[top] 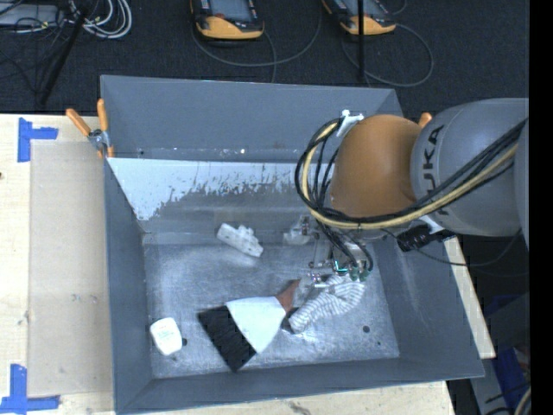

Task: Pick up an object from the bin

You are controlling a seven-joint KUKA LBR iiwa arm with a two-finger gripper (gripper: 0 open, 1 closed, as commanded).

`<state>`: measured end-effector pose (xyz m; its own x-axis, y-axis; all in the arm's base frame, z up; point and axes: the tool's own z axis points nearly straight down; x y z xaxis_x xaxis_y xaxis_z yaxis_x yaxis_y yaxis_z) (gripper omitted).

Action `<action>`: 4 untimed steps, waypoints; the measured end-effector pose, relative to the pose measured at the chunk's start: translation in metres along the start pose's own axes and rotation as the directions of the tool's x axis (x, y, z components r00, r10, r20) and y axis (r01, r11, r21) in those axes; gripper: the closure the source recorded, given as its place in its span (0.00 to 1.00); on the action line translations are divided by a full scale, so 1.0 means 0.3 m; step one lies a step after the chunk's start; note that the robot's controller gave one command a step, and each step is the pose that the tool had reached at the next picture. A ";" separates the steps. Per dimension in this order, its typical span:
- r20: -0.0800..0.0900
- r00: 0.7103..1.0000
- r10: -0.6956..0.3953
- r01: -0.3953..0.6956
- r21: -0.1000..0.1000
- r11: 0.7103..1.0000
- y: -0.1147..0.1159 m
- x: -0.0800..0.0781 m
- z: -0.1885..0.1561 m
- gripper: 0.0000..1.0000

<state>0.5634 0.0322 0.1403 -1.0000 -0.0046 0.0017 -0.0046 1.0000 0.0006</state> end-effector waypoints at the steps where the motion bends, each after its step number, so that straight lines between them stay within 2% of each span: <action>1: -0.025 0.993 -0.119 0.119 -0.002 0.993 -0.047 -0.021 0.212 1.00; 2: -0.024 0.993 -0.118 0.118 -0.003 0.993 -0.047 -0.022 0.212 1.00; 3: -0.007 0.994 -0.107 0.107 -0.001 0.994 -0.042 0.005 0.091 1.00; 4: 0.001 0.996 -0.094 0.094 0.000 0.996 -0.041 -0.054 -0.245 1.00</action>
Offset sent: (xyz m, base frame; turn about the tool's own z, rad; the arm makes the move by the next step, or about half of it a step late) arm 0.0000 0.0000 0.0000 0.0000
